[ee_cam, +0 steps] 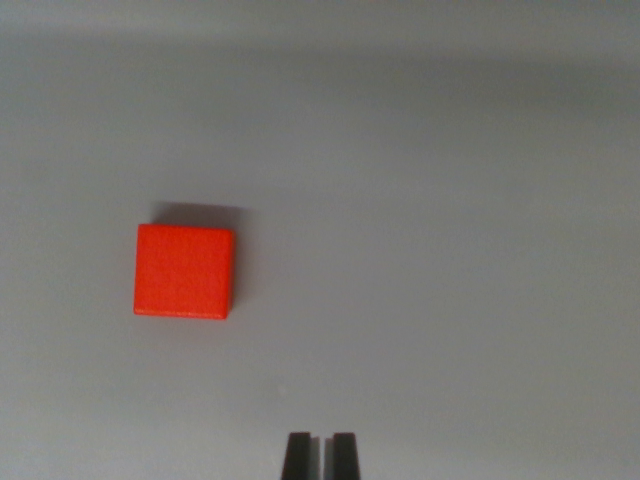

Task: Reach red block

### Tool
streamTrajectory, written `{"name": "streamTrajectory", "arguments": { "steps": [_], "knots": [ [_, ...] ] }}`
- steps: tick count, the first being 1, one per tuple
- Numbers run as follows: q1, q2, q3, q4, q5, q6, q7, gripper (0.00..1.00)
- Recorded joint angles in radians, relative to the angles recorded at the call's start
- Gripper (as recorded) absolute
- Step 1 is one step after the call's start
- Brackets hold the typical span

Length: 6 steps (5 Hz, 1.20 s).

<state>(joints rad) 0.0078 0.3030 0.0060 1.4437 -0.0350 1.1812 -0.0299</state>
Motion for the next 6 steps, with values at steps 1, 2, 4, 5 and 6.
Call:
{"name": "streamTrajectory", "arguments": {
  "steps": [1,2,4,5,6],
  "knots": [
    [0.0062,0.034,0.006,-0.01,0.0014,-0.047,-0.005,0.0],
    [0.0062,0.034,0.006,-0.01,0.0014,-0.047,-0.005,0.0],
    [0.0124,0.068,0.011,-0.019,0.0028,-0.094,-0.011,0.0],
    [0.0182,0.1,0.016,-0.029,0.0041,-0.139,-0.016,0.0],
    [0.0182,0.1,0.016,-0.029,0.0041,-0.139,-0.016,0.0]
  ]
}}
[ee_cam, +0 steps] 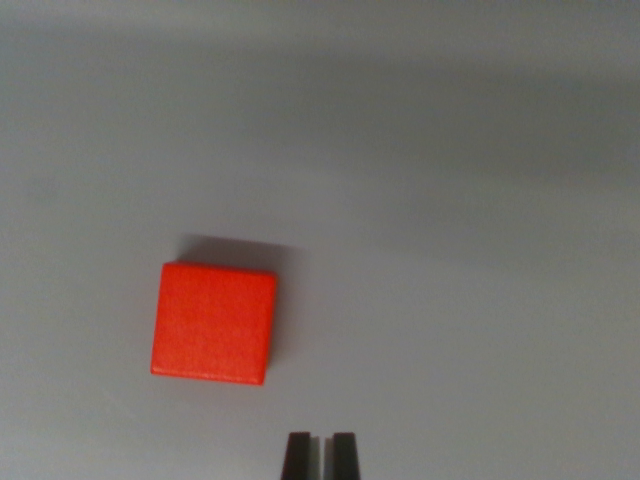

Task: Reach red block

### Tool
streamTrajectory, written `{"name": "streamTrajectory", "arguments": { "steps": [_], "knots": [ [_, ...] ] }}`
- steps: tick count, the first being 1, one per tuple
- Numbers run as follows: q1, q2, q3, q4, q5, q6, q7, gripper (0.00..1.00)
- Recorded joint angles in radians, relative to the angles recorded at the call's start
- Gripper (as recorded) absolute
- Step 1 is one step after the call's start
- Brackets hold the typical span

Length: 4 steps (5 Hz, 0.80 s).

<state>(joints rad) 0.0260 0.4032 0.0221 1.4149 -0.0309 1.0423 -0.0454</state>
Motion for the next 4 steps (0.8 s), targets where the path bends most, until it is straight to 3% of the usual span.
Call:
{"name": "streamTrajectory", "arguments": {
  "steps": [1,2,3,4],
  "knots": [
    [0.0056,0.031,0.005,-0.009,0.0013,-0.043,-0.005,0.0],
    [0.0056,0.031,0.005,-0.009,0.0013,-0.043,-0.005,0.0],
    [0.0109,0.06,0.01,-0.017,0.0024,-0.083,-0.009,0.0],
    [0.0109,0.06,0.01,-0.017,0.0024,-0.083,-0.009,0.0]
  ]
}}
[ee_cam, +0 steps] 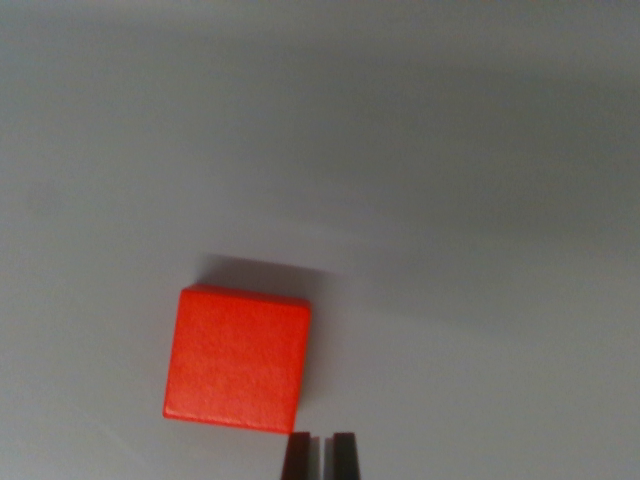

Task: Reach red block

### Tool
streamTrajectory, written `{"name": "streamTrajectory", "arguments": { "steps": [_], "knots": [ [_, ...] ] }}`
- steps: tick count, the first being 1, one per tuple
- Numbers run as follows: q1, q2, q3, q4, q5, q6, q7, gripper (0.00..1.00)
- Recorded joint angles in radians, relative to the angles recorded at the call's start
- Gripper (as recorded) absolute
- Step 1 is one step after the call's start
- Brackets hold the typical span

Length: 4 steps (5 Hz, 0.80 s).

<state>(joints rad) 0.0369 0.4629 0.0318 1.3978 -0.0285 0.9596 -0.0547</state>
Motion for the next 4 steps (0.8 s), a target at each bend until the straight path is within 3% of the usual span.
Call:
{"name": "streamTrajectory", "arguments": {
  "steps": [1,4],
  "knots": [
    [0.0048,0.026,0.004,-0.008,0.0011,-0.036,-0.004,0.0],
    [0.009,0.049,0.008,-0.014,0.002,-0.068,-0.008,0.0]
  ]
}}
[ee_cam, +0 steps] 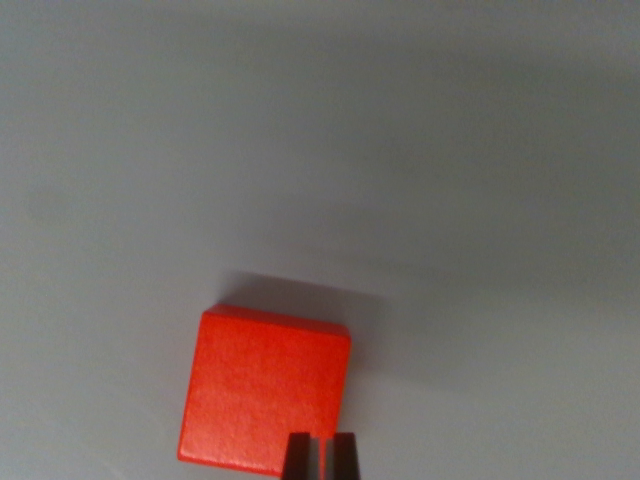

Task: Reach red block

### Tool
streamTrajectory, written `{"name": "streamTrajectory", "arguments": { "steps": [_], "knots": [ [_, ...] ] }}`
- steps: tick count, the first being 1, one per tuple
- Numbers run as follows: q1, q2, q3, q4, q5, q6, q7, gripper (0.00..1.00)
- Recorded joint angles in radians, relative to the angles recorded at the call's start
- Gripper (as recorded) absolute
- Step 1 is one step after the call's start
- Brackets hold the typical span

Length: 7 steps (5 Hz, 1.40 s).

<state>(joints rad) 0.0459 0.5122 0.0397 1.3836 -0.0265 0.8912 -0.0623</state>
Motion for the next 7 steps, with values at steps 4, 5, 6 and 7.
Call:
{"name": "streamTrajectory", "arguments": {
  "steps": [4,5,6,7],
  "knots": [
    [0.0062,0.034,0.006,-0.01,0.0014,-0.047,-0.005,0.0],
    [0.0082,0.045,0.007,-0.013,0.0018,-0.063,-0.007,0.0],
    [0.0082,0.045,0.007,-0.013,0.0018,-0.063,-0.007,0.0],
    [0.0093,0.051,0.008,-0.015,0.0021,-0.071,-0.008,0.0]
  ]
}}
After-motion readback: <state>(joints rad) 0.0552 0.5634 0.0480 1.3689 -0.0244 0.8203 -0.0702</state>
